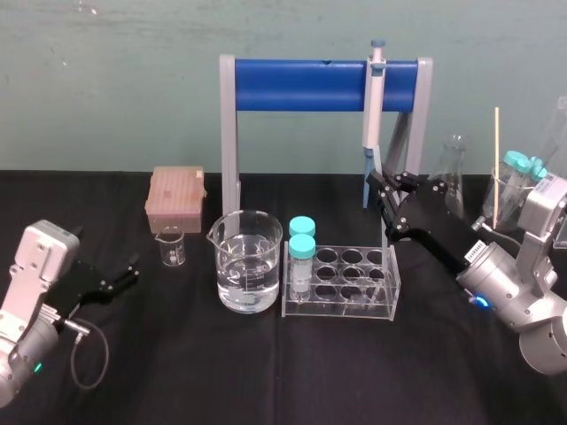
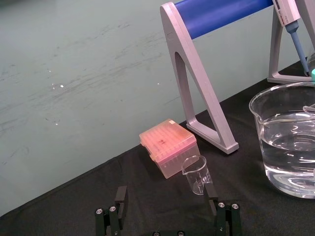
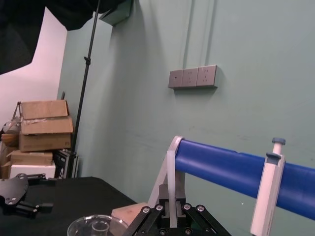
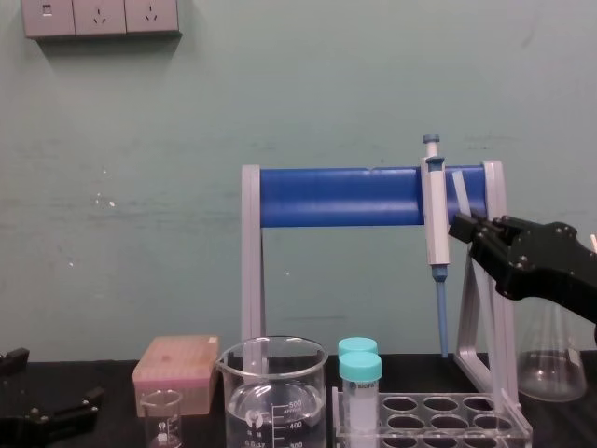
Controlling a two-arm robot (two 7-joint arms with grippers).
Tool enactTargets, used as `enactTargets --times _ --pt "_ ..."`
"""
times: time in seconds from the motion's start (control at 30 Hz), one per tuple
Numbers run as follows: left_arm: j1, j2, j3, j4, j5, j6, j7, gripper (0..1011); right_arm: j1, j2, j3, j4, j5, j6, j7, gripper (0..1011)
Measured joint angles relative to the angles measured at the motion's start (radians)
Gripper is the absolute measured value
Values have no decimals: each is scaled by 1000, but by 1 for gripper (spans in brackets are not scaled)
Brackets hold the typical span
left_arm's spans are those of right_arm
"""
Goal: Pick up the stirring rod with one hand, then place it down.
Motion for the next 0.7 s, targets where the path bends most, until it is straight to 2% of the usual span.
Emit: enactTargets --times 0.3,0.7 --pt "0 0 0 0 0 0 0 1000 21 -7 -9 50 10 -3 29 68" --pt "0 0 0 0 0 0 0 1000 77 -37 -20 190 41 -24 98 68"
